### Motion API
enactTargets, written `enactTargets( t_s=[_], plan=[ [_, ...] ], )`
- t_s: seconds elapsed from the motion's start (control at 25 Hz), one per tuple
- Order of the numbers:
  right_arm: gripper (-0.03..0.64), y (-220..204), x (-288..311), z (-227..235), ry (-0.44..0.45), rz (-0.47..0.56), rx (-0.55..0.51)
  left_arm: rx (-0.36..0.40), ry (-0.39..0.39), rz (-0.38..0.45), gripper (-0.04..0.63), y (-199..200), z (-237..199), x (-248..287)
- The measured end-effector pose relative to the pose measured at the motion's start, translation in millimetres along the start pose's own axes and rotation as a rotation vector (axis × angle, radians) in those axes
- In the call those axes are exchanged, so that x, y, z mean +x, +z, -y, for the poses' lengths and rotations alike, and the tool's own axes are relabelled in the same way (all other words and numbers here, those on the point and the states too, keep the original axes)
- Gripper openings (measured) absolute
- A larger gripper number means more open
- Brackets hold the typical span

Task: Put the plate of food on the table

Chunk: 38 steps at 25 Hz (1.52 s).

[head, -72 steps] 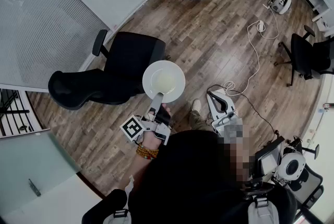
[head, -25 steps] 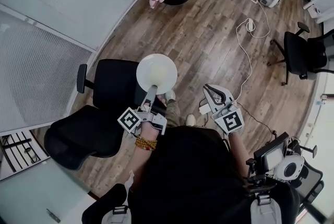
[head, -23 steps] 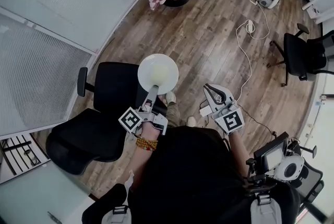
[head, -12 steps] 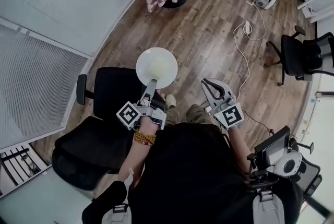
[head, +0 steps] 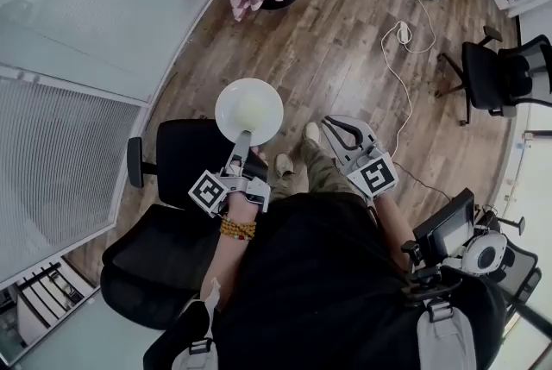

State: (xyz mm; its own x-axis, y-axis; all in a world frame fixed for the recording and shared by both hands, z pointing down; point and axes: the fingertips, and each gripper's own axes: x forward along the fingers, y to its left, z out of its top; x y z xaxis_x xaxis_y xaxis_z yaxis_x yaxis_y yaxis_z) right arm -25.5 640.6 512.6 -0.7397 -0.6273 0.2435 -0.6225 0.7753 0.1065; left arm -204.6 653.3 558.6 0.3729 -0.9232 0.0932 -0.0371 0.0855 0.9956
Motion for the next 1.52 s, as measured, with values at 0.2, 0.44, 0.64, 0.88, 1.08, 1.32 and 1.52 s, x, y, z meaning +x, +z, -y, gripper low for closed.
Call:
enactTargets(
  t_s=[0.2, 0.44, 0.64, 0.88, 1.08, 1.32, 1.52],
  plan=[
    [0.017, -2.3, 25.0, 34.5, 0.010, 0.027, 0.008, 0.019, 0.013, -0.003, 0.017, 5.1, -2.5, 34.1],
    [0.017, 1.6, 52.7, 88.7, 0.021, 0.034, 0.026, 0.028, 0.032, -0.008, 0.017, 10.2, 1.5, 95.5],
    [0.017, 6.9, 79.3, 137.8, 0.050, 0.054, 0.020, 0.037, 0.028, 0.003, 0.017, 14.9, 10.5, 149.5],
    [0.017, 7.2, 82.2, 206.3, 0.031, 0.079, 0.022, 0.059, 0.019, -0.024, 0.017, -4.7, 22.8, 217.8],
    [0.017, -1.5, 87.3, 250.9, 0.026, 0.081, 0.031, 0.064, 0.017, -0.026, 0.017, -14.6, 30.5, 262.6],
    [0.017, -6.9, 93.1, 289.5, 0.041, 0.090, 0.033, 0.064, 0.006, -0.007, 0.017, -22.7, 37.0, 300.8],
    [0.017, -14.0, 102.5, 310.1, 0.062, 0.080, 0.028, 0.048, 0.003, 0.020, 0.017, -25.1, 37.7, 321.1]
  ],
)
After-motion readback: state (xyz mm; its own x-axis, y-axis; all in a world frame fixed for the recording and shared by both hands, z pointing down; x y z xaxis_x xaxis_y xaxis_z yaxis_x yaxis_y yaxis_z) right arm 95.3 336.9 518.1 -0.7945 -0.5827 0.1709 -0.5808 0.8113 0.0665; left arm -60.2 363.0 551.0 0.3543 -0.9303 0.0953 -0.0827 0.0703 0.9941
